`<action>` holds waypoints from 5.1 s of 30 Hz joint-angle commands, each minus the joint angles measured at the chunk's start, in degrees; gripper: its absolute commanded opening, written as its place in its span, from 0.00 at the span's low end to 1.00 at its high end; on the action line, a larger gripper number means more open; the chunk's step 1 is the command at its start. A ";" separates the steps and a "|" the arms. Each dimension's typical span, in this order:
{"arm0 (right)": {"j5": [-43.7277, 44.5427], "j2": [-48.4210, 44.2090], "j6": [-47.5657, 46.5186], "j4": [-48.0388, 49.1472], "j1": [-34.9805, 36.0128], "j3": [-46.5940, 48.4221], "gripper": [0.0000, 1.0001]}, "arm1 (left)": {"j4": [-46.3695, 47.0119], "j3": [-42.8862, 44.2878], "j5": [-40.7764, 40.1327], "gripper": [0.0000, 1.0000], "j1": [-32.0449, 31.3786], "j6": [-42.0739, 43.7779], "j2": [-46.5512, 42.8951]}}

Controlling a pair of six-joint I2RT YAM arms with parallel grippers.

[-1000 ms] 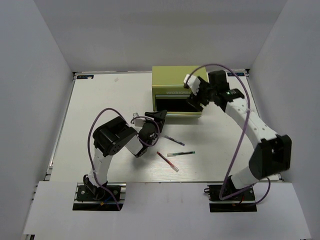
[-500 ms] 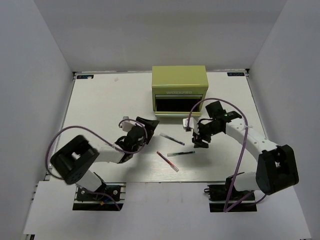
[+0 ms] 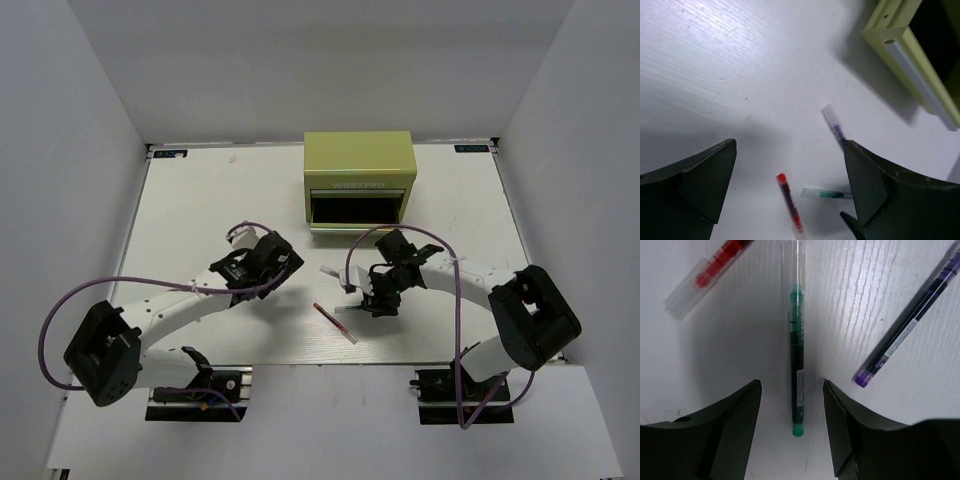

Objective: Sort the stationery into containers
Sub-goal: Pick up the pen from the center of the board, then place the pen in the drawer, then pick up the pen from the center of the board, then place the pen in the drawer, then pick up the pen from the center of the board.

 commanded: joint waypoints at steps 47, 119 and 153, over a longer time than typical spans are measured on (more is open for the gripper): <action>18.99 8.77 7.21 2.98 -2.97 35.42 0.40 | -10.66 8.93 29.10 0.91 -0.90 -22.40 14.27; 13.55 -23.23 28.93 12.30 -22.57 7.03 0.47 | 12.90 43.72 3.62 0.25 -0.38 -33.48 39.94; 14.06 11.04 24.53 14.75 0.37 13.01 0.68 | -12.67 -5.75 -3.15 0.80 0.06 -4.91 -24.14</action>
